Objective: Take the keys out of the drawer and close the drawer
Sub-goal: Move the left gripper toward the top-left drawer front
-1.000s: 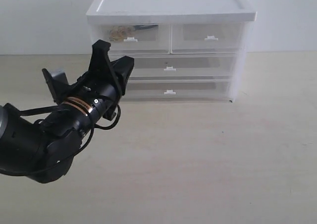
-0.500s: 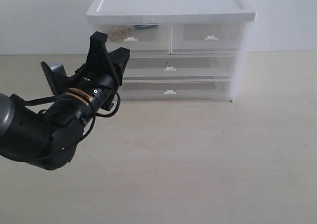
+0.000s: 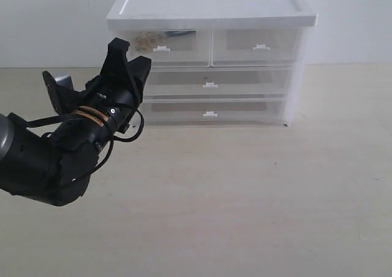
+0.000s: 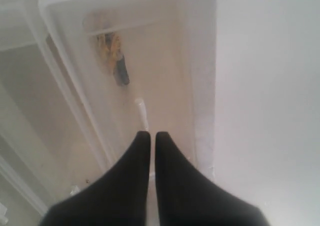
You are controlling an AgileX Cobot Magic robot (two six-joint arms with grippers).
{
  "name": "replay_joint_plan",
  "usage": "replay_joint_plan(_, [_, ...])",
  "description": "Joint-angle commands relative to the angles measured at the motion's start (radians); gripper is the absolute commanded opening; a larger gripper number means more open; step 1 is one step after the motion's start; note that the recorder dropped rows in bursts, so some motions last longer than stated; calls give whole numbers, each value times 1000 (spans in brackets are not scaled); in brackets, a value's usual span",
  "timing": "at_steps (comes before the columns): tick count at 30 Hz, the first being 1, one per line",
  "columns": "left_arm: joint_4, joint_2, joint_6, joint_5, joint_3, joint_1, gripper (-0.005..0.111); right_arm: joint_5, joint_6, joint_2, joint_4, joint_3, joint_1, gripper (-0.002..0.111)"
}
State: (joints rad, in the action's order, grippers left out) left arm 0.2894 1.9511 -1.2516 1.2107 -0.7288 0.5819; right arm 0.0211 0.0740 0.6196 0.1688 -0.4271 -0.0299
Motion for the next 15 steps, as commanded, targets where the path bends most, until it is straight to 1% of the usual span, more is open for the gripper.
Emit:
replay_joint_plan(1, [1, 0, -43, 10, -4, -2, 4, -90, 7, 92, 4, -88, -1, 0])
replay_joint_plan(4, [8, 0, -43, 10, -4, -2, 4, -127, -67, 102, 21, -115, -1, 0])
replay_joint_plan(7, [8, 0, -43, 10, -6, -2, 4, -124, -67, 105, 21, -131, -1, 0])
replay_joint_plan(12, [4, 0, -43, 10, -37, -2, 4, -3, -38, 220, -28, -204, -6, 0])
replay_joint_plan(15, [-19, 0, -31, -16, -63, -2, 4, 16, 17, 339, -28, -263, -68, 0])
